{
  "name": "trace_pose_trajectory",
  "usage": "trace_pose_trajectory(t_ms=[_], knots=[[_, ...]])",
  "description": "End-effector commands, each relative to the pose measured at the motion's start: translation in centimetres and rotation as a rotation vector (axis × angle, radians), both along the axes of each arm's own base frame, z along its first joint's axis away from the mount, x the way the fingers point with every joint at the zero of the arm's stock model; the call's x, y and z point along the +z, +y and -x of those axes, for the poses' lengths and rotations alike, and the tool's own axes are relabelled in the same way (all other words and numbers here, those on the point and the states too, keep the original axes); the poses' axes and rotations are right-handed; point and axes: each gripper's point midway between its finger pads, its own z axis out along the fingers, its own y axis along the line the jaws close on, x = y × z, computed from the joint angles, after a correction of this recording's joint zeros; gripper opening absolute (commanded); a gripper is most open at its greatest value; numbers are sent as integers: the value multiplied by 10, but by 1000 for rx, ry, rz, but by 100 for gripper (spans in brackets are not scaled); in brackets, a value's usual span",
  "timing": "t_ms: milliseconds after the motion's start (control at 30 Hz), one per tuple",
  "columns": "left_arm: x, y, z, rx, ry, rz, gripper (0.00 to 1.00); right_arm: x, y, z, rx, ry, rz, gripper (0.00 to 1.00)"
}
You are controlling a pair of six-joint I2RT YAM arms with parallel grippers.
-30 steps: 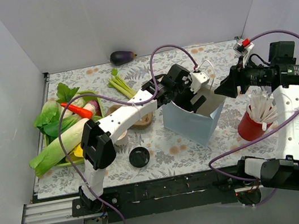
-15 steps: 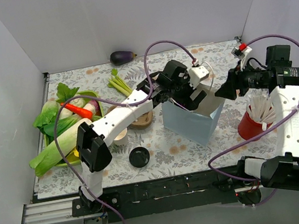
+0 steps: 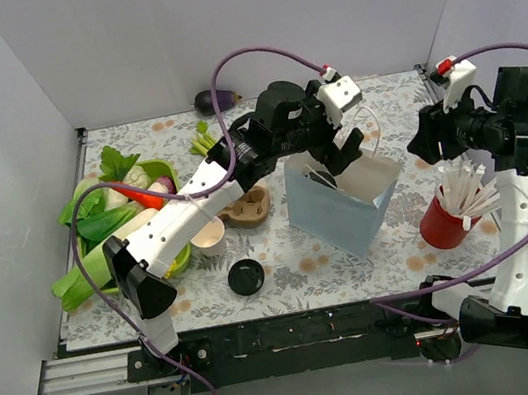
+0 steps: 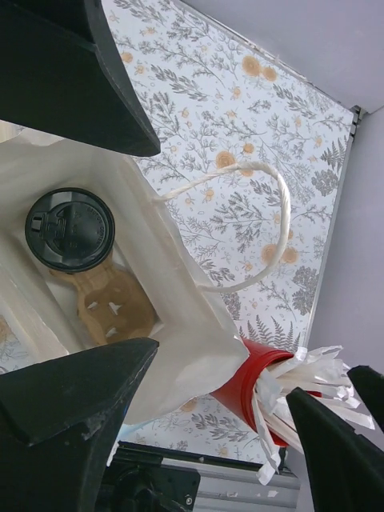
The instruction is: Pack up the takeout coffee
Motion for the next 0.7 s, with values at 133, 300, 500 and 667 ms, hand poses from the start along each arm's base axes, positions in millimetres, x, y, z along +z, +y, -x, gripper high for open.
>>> trace_pose_trajectory(t_ms=[133, 300, 500, 667], knots=[[38, 17, 8, 32, -45, 68, 98, -25, -37, 22, -197, 143, 139, 57], [58, 26, 4, 75, -89, 116, 98, -8, -56, 28, -261, 103, 242, 54], [88, 30, -4, 125, -159, 188, 98, -16, -77, 32, -349, 138, 322, 43], [89, 39, -13, 157, -267, 170, 98, -21, -108, 37, -440, 183, 463, 41]])
